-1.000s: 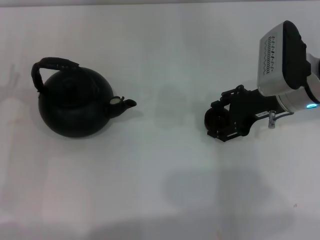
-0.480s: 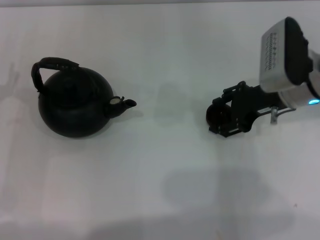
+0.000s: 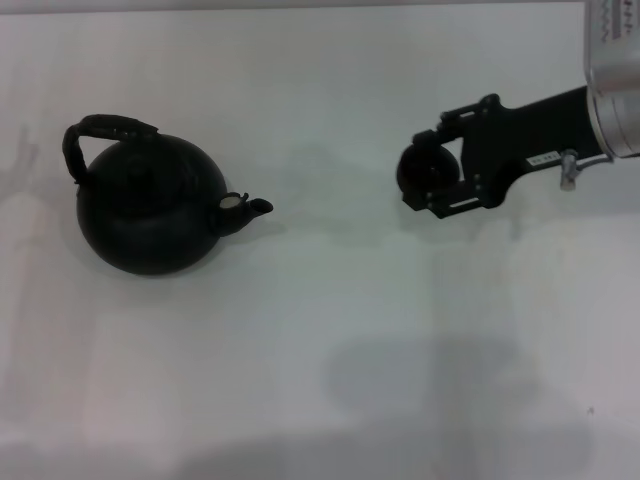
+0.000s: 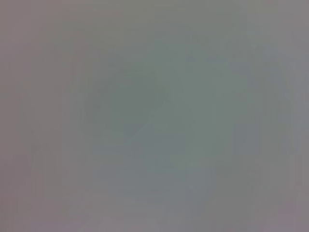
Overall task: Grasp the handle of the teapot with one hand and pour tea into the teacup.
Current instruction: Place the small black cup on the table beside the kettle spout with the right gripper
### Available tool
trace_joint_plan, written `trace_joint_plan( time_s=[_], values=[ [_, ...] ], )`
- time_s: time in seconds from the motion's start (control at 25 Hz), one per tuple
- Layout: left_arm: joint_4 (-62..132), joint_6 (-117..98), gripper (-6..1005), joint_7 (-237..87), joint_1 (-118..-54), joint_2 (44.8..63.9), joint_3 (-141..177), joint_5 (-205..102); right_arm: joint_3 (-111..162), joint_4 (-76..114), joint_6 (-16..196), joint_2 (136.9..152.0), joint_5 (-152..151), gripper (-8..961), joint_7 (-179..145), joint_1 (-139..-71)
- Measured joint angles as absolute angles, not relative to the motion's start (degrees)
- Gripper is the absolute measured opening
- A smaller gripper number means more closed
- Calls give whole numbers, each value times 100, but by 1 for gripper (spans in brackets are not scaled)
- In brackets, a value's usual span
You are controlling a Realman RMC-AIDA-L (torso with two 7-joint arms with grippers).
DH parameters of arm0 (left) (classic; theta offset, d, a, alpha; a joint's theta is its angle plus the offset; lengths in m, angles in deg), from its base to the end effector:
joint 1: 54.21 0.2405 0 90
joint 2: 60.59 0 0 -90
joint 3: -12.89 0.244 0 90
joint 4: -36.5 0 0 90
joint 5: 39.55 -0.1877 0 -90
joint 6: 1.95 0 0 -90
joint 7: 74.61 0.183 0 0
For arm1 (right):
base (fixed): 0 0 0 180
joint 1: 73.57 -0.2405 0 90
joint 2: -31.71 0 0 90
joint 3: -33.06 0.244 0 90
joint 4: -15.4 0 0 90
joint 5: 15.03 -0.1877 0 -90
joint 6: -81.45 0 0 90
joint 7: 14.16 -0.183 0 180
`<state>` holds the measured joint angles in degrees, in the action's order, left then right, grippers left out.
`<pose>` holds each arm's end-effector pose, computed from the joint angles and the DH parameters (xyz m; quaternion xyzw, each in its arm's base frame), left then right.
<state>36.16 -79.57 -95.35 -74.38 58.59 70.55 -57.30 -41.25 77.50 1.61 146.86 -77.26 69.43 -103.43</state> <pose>-0.3460 0.3126 0.0513 -0.6035 -0.2811 -0.3435 0.6624 0.1937 0.3331 -0.0394 -0.9925 0.0725 0.0177 0.0966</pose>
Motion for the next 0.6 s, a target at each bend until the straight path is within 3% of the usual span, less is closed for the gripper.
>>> trace_joint_plan(
  time_s=[0.6],
  values=[
    [3615, -8023, 887, -9535, -7438, 5868, 7055, -5730, -5441, 7545, 1002, 14710, -8321, 735, 6763, -10611]
  ],
)
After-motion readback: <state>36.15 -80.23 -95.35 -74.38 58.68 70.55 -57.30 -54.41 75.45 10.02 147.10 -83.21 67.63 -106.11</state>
